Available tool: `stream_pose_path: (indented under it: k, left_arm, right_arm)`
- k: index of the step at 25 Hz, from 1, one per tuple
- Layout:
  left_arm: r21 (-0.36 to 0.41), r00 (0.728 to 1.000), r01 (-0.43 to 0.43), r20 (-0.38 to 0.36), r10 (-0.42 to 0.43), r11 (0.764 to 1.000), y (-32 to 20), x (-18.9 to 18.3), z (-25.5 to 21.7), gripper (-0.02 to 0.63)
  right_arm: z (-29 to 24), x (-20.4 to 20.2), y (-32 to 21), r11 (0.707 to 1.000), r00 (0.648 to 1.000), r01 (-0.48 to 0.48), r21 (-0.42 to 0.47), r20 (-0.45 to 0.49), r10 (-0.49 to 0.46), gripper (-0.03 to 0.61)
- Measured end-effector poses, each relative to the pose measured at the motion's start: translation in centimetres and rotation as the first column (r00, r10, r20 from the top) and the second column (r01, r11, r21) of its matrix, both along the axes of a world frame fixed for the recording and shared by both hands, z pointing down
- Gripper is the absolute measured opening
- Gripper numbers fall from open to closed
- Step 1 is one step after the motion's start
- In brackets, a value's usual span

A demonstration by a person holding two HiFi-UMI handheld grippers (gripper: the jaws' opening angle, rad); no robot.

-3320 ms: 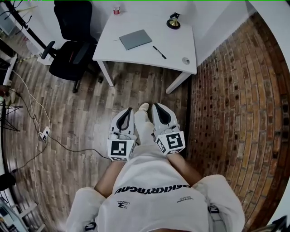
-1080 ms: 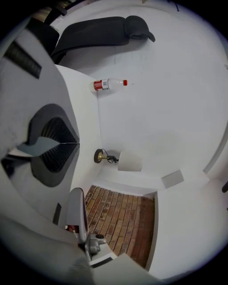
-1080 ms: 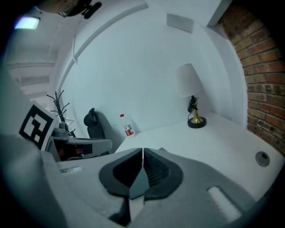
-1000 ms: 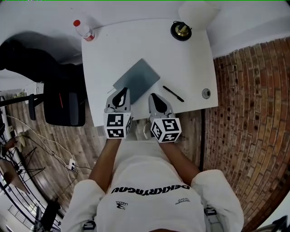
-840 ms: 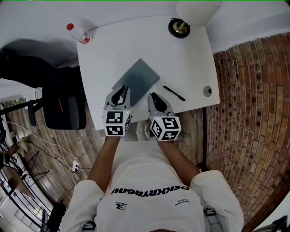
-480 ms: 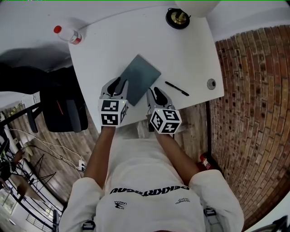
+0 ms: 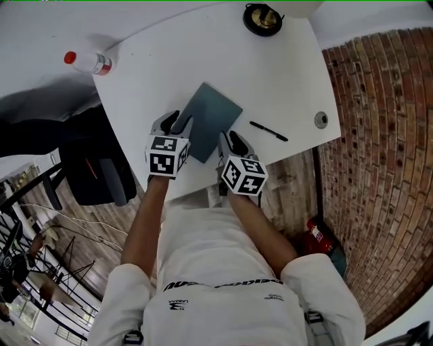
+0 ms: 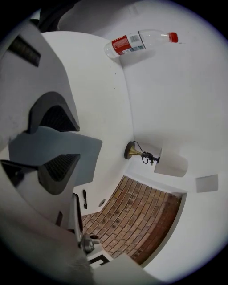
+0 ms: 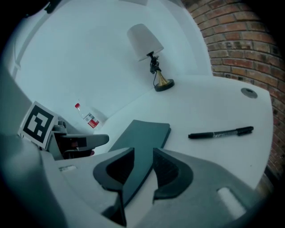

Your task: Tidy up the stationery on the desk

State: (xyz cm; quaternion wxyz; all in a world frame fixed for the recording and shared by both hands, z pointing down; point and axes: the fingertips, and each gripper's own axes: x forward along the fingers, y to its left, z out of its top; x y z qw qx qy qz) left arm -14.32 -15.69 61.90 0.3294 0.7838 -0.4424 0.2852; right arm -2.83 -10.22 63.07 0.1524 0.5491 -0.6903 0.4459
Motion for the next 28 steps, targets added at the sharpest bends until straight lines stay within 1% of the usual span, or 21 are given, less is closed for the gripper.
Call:
stream_pose_path:
  k: [3,8,12,15,18,23,28]
  left_arm:
    - [-0.04,1.0,-0.023,0.007,0.023,0.999,-0.3,-0.1,1.4,0.154]
    - [-0.103,0.999,-0.052,-0.001,0.052,0.993,-0.8,-0.2,3.1,0.153]
    - [-0.128,0.997,-0.074,-0.01,0.073,0.989,-1.0,0.0,3.6,0.153]
    - [-0.139,0.997,-0.082,-0.001,0.083,0.987,-0.9,0.0,4.0,0.158]
    - [-0.158,0.996,-0.093,-0.015,0.092,0.983,-0.7,0.2,4.4,0.158]
    - [-0.175,0.992,-0.129,-0.013,0.128,0.976,-0.2,0.6,4.8,0.158]
    - [-0.2,0.992,-0.126,-0.009,0.126,0.972,-0.1,0.6,4.8,0.147]
  right_arm:
    - [0.9,-0.1,0.0,0.999,1.0,-0.02,-0.029,-0.001,0.02,0.13]
    - [2.0,-0.2,0.0,0.997,0.999,-0.046,-0.066,0.002,0.046,0.13]
    - [2.7,-0.3,0.1,0.996,0.999,-0.045,-0.082,0.002,0.045,0.13]
    - [3.0,-0.5,0.1,0.995,0.999,-0.042,-0.093,0.001,0.042,0.13]
    - [3.4,-0.5,-0.1,0.994,0.999,-0.042,-0.105,-0.008,0.041,0.13]
    - [3.9,-0.4,-0.2,0.988,0.999,-0.043,-0.148,0.002,0.044,0.121]
    - [4.0,-0.4,-0.3,0.989,1.0,-0.026,-0.148,-0.003,0.026,0.114]
